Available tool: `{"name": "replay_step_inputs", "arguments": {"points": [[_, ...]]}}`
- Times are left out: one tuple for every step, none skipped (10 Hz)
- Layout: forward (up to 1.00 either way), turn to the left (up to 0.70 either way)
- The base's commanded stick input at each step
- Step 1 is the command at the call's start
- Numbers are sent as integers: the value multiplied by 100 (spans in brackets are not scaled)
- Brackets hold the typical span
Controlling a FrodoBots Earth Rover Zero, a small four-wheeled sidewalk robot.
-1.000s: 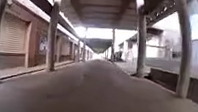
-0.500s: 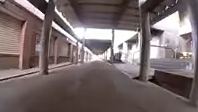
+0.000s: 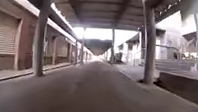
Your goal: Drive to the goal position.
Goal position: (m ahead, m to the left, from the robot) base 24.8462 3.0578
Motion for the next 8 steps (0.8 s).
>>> {"name": "replay_step_inputs", "arguments": {"points": [[70,0],[70,0],[70,0],[70,0],[70,0],[70,0],[70,0],[70,0]]}}
